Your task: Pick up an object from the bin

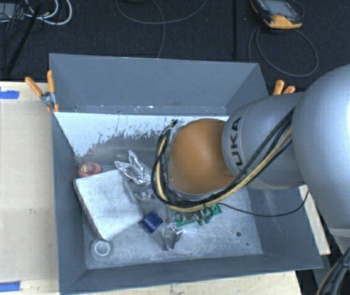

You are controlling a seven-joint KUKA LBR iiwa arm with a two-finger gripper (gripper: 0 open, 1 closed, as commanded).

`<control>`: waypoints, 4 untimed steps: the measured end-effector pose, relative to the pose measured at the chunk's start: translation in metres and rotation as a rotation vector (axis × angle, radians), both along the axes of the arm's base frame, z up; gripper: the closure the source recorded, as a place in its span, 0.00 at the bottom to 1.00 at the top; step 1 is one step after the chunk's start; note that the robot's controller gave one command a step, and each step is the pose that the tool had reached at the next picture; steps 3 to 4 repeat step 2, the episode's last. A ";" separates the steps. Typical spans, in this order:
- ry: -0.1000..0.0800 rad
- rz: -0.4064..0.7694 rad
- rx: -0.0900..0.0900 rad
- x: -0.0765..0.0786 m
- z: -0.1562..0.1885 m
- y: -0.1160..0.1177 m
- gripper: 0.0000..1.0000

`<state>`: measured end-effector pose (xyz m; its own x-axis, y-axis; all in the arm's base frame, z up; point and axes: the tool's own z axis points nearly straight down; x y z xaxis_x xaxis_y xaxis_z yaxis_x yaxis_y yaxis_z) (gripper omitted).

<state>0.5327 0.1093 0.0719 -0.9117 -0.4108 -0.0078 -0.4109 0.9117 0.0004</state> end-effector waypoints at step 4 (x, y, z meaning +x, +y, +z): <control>-0.008 -0.005 0.003 0.005 0.005 0.002 1.00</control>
Offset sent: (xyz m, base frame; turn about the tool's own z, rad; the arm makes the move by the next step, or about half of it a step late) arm 0.0000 0.0000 0.0000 0.0000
